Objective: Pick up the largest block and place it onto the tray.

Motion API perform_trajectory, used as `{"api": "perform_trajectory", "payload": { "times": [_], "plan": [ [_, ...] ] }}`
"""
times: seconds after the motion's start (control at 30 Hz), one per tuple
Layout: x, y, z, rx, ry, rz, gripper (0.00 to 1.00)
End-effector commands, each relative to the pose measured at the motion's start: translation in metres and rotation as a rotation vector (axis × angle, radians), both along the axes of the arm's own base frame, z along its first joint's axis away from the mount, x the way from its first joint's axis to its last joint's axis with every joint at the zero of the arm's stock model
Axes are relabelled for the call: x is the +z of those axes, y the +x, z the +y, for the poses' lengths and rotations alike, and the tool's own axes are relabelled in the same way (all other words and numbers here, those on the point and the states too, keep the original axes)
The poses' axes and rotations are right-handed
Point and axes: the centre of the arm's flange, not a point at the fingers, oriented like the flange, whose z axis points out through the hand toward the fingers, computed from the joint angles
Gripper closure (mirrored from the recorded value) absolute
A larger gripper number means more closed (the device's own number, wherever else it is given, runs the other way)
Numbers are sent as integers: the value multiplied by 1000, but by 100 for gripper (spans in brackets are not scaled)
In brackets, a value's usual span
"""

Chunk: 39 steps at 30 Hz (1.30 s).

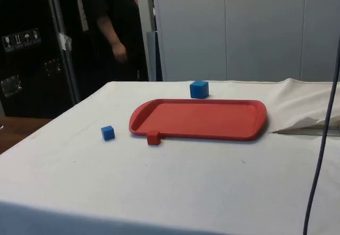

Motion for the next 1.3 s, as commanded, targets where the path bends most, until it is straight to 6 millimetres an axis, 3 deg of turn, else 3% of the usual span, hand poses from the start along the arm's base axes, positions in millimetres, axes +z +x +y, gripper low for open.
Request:
{"api": "perform_trajectory", "payload": {
  "times": [0.0,0.3,0.8,1.27],
  "plan": [
    [-1,0,0,0,-1,2,0],
    [-17,2,-2,-2,-8,4,0],
    [-68,-4,-48,-6,-4,-30,0],
    [-112,-15,-73,-10,5,-44,0]
  ]
}}
